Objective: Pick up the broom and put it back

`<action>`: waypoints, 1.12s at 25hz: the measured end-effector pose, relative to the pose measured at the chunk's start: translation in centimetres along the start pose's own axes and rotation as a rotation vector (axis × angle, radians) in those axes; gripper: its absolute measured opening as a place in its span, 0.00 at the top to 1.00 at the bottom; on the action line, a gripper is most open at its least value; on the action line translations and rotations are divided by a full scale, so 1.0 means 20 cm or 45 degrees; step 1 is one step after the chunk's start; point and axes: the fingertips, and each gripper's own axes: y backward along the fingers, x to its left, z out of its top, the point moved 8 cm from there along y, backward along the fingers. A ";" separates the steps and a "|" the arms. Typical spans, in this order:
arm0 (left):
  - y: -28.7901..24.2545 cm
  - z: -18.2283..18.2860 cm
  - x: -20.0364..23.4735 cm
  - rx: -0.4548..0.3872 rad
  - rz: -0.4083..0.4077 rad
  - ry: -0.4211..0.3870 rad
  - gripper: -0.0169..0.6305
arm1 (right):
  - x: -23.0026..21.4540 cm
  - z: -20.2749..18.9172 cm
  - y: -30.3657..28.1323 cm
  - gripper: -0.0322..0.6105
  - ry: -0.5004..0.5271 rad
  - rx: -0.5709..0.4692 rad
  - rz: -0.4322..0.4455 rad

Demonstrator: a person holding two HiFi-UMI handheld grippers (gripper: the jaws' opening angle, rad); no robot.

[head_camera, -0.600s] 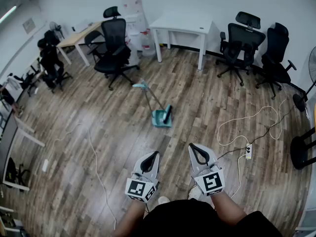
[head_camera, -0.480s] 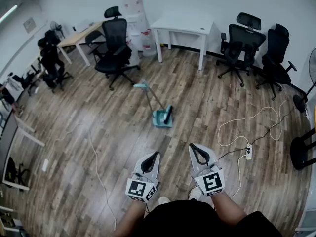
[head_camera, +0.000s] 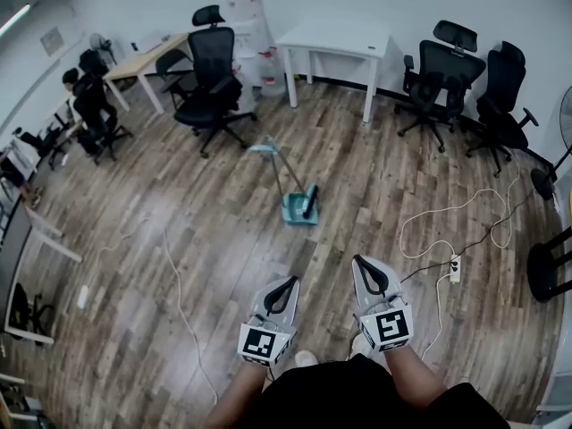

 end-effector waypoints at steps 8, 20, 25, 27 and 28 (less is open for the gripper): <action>0.05 -0.09 0.09 0.022 -0.042 0.025 0.95 | 0.10 -0.04 -0.03 0.93 -0.063 0.074 -0.070; -0.27 -0.05 0.27 0.022 0.017 0.024 0.95 | -0.10 -0.05 -0.36 0.94 -0.036 0.031 0.067; -0.51 -0.02 0.39 0.037 0.092 -0.029 0.95 | -0.26 -0.10 -0.60 0.94 -0.027 0.042 0.158; -0.60 -0.01 0.42 0.051 0.127 -0.051 0.95 | -0.33 -0.10 -0.70 0.95 0.006 0.038 0.211; -0.64 0.00 0.44 0.050 0.139 -0.051 0.95 | -0.36 -0.09 -0.74 0.95 0.019 0.032 0.236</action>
